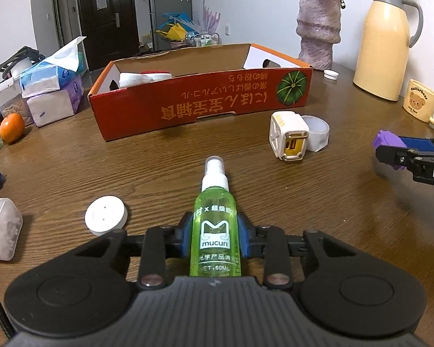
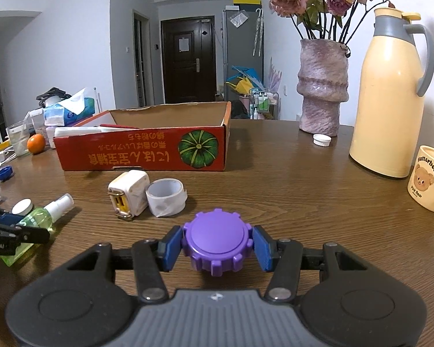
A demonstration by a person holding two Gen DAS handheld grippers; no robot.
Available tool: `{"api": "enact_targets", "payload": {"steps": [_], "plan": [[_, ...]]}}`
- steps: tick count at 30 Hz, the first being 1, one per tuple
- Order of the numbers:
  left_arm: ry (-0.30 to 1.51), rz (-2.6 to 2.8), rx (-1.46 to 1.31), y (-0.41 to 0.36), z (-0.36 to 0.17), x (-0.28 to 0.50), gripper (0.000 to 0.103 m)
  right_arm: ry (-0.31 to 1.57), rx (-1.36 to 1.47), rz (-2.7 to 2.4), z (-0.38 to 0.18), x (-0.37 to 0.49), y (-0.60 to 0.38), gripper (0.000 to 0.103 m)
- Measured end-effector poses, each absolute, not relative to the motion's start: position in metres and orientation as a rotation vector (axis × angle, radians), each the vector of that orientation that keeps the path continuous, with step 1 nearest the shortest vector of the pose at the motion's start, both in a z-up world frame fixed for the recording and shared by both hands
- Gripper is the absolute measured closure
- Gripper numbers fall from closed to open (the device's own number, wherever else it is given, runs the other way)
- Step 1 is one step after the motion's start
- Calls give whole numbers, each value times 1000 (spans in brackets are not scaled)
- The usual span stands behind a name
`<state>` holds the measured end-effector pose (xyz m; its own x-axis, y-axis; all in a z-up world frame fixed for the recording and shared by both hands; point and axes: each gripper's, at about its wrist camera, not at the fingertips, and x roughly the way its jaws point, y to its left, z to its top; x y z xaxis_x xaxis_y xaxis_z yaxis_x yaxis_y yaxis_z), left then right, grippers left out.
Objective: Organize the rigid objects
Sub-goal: 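Grasp the green spray bottle upright with the left tool, then carry the green spray bottle toward the box with the left tool while the right tool carries the purple cap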
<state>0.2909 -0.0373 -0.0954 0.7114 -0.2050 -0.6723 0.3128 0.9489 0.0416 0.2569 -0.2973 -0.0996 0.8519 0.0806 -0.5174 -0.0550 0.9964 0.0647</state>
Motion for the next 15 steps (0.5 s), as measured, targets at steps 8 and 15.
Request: {"api": "enact_targets", "payload": {"steps": [8, 15], "plan": [[692, -270, 142, -37, -89, 285, 71, 545, 52, 83, -100, 256, -290, 51], [659, -262, 116, -37, -79, 280, 71, 527, 54, 103, -96, 253, -283, 51]]}}
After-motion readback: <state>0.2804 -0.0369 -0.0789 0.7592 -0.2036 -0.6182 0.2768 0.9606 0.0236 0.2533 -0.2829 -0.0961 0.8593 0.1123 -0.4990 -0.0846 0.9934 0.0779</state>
